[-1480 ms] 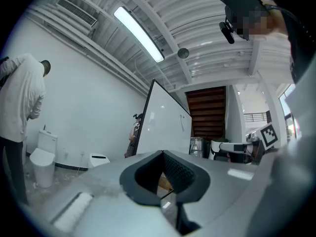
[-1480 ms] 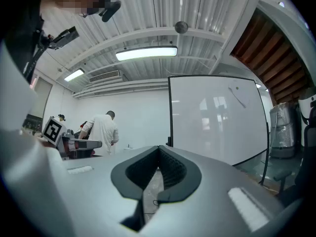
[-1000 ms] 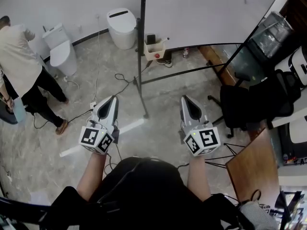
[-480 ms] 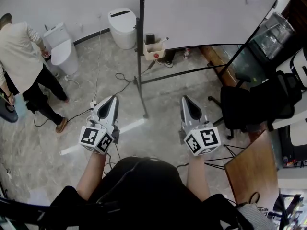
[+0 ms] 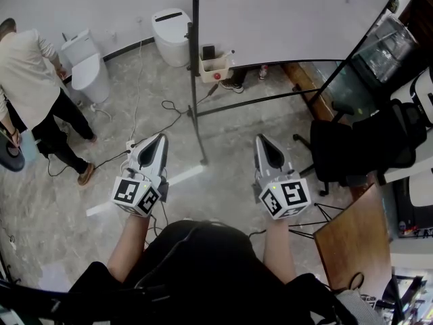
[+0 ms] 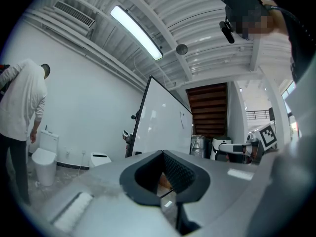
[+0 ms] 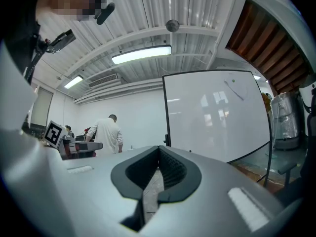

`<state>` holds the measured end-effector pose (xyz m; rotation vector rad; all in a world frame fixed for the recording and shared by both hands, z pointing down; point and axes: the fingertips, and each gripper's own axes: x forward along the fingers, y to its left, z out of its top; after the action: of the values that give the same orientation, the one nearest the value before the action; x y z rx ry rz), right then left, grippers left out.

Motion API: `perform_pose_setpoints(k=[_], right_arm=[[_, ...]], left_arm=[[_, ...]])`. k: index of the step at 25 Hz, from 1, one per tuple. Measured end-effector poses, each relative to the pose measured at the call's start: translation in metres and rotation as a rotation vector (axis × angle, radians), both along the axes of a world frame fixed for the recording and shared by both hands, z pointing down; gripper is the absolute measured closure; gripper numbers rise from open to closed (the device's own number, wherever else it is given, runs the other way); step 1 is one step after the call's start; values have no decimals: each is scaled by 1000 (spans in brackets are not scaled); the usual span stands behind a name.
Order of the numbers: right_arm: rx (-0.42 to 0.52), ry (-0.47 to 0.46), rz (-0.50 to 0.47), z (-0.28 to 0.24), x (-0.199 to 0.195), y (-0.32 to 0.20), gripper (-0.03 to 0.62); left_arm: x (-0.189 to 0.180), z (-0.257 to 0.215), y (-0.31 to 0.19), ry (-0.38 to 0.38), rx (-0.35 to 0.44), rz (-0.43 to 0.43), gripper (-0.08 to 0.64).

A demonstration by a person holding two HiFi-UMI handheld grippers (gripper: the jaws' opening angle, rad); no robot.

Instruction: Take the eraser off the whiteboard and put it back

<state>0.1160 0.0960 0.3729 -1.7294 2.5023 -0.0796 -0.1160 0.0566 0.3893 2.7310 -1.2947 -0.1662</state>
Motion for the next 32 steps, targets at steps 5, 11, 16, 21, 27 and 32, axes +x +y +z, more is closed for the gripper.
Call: perform_pose_setpoints(k=[5,11,16,21,27,32], right_arm=[[0,-4,-5,0,9,0,583],[-5,5,-25,5,15,3,583],[-11,4,-35,8,23,9,583],[-16,4,-48,12,29,11,583],[-19,4,-63,14,29,10,583],[-21,4,-61,14,31,5,583]], left_arm=[[8,0,2,-2,-3,-7,555],[13,6,9,-10,-13,-20,555],[21,9,16,-13,-16,-28,555],[26,13,24,-15,-22,-39,555],[22,17,28,-22,-31,-59,555],[22,18,23,-15,-33,-62,555]])
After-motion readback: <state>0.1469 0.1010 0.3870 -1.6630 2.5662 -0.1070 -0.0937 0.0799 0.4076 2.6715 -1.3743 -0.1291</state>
